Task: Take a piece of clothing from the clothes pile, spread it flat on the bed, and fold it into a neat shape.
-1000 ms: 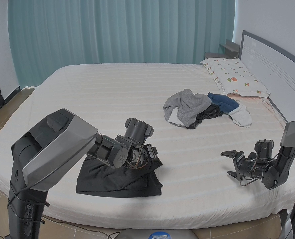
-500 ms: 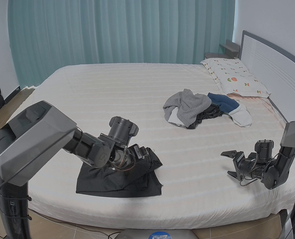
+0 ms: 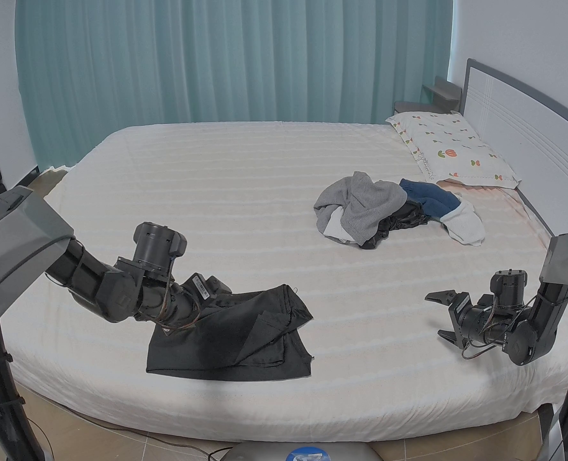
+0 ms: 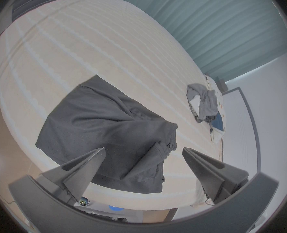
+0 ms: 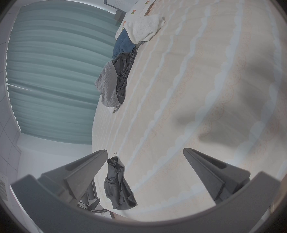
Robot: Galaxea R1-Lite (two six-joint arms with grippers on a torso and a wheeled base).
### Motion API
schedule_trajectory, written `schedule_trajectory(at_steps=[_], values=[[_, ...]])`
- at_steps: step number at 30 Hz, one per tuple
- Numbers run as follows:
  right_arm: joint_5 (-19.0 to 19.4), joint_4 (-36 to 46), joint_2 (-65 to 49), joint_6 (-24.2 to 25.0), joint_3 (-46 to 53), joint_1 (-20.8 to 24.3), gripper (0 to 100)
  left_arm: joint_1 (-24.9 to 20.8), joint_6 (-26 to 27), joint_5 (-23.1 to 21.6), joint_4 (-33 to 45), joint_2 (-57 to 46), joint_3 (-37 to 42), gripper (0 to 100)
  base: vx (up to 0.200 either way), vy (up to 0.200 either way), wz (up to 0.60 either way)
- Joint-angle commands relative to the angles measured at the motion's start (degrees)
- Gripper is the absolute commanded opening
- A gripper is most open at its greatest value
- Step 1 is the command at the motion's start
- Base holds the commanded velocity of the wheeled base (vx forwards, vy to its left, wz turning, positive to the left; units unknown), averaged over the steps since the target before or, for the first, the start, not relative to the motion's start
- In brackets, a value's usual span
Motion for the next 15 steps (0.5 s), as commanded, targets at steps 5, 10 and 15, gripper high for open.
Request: schedule_trajectory(at_steps=[5, 10, 15], values=[[-0.08, -0.02, 0.17, -0.35, -0.01, 0.12, 100, 5.34, -4.73, -7.16, -5.02, -0.8, 6.15, 100, 0.0, 0.08, 0.0], [-0.17, -0.02, 0.34, -0.53, -0.19, 0.21, 100, 8.07, -4.46, -7.86, -6.08, -0.27, 6.77, 100, 0.0, 0.2, 0.0], [-0.7, 0.07, 0.7, -2.11, -0.54, 1.09, 100, 9.3, -4.29, -7.68, -8.19, 0.87, 6.68, 100, 0.0, 0.2, 0.0]])
